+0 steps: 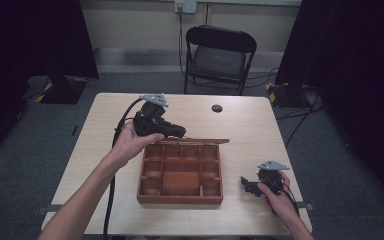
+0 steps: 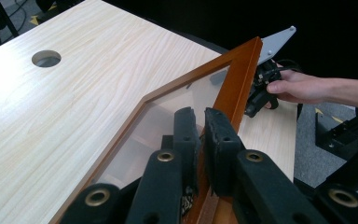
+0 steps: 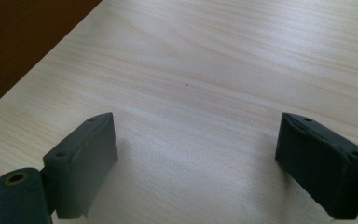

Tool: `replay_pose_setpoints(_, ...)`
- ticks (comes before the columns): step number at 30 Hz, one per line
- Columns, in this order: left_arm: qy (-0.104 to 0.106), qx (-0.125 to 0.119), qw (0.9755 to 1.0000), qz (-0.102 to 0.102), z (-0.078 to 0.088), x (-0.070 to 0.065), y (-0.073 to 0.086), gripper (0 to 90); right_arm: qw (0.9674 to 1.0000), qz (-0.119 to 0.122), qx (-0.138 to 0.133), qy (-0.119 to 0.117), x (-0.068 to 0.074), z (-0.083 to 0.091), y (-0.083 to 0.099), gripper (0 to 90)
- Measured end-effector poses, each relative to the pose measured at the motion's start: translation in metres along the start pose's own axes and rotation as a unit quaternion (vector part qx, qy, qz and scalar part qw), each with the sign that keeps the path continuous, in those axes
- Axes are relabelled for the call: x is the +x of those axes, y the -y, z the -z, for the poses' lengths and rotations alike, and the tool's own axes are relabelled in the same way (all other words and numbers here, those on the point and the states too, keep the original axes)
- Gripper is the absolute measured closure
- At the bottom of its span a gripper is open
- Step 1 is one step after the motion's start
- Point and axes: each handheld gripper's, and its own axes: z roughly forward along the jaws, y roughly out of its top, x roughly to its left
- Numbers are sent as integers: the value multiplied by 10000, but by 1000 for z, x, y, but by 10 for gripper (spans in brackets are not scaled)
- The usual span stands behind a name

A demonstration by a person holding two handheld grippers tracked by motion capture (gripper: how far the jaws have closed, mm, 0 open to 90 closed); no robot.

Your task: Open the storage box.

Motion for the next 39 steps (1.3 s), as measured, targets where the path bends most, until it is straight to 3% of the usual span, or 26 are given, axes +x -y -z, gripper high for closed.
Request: replay_pose_setpoints(39,-52,45,10000,-44,0,-1,-1,838,10000,5,0,-5,0,0,0,114)
